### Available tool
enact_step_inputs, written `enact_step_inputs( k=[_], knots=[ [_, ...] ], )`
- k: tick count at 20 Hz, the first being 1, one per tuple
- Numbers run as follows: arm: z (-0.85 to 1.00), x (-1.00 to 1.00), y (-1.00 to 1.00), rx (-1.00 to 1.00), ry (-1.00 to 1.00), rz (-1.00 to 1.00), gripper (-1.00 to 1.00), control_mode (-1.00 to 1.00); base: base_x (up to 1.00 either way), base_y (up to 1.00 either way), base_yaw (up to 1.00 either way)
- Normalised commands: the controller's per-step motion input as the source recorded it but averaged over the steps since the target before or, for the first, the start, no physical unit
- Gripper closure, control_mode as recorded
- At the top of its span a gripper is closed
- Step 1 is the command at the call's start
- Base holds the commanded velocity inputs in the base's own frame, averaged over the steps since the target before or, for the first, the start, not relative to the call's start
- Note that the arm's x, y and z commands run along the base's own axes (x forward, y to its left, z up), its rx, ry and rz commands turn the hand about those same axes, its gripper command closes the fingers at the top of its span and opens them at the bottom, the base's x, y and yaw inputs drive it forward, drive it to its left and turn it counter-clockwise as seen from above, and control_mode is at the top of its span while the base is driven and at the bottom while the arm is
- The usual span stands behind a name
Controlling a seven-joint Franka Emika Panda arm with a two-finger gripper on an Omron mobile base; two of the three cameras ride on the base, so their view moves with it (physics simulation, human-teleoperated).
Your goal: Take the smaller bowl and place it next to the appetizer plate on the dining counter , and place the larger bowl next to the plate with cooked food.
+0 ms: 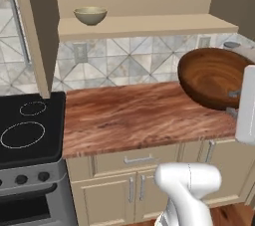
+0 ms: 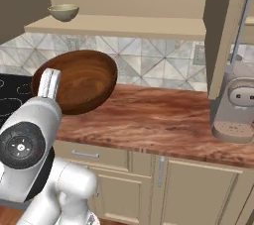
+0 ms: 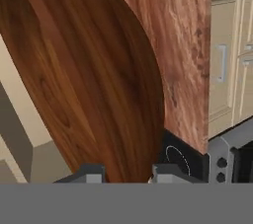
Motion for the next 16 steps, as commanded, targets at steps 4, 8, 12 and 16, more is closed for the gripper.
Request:
enact_step_inputs(
  k=[4, 8, 12, 16],
  knots=[
    [0.0, 0.0, 0.0, 0.0, 0.0, 0.0, 1.0, 1.0, -1.0, 0.06, 0.07],
    [0.0, 0.0, 0.0, 0.0, 0.0, 0.0, 1.0, 1.0, -1.0, 0.8, 0.27],
    [0.0, 0.0, 0.0, 0.0, 0.0, 0.0, 1.0, 1.0, -0.41, 0.93, 0.7],
    [0.0, 0.0, 0.0, 0.0, 0.0, 0.0, 1.0, 1.0, -0.01, 0.72, 0.89]
  ],
)
